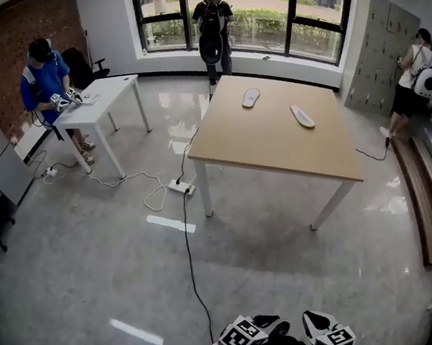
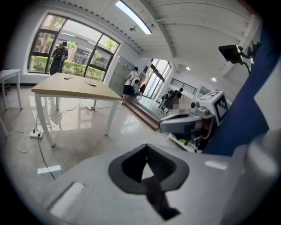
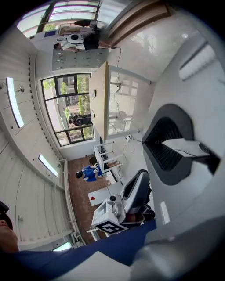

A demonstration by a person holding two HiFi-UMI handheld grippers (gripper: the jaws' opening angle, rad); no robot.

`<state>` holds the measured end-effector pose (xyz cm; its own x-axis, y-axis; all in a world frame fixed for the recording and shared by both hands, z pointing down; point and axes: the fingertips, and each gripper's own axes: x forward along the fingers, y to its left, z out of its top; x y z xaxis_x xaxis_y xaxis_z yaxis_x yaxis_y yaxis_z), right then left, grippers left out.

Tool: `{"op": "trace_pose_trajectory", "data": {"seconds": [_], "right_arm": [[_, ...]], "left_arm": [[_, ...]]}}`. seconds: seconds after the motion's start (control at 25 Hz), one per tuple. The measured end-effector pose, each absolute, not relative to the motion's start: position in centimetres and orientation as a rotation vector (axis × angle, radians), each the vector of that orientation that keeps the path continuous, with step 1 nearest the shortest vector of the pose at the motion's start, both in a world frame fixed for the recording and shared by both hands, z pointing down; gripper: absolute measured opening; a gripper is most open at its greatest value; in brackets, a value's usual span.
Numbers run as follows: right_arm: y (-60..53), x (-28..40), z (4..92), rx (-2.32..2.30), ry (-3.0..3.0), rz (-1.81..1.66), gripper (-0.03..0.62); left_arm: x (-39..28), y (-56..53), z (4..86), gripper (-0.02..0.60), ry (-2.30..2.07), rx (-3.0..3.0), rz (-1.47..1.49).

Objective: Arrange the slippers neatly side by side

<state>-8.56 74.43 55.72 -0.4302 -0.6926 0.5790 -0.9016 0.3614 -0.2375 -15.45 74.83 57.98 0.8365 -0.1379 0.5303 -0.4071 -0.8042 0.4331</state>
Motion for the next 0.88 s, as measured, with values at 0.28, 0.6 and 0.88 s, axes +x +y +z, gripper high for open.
{"op": "trace_pose_trajectory", "data": {"seconds": [0.28,0.6,0.88], "right_arm": [[65.7,-8.1,58.3,1.256,-2.351,0.765,0.009],[53.0,-5.0,56.4,1.08,-2.474,0.712,0.009],[44.5,-0.1,55.7,1.045,-2.542,0.695,0.009]], "left_arm": [[-16.1,66.9,59.2,0.003,-0.625,2.377,0.641],[-13.5,56.6,57.2,0.003,-0.877,2.313,0.68],[-8.5,48.0,55.6,0.003,-0.97,2.33,0.691]]}}
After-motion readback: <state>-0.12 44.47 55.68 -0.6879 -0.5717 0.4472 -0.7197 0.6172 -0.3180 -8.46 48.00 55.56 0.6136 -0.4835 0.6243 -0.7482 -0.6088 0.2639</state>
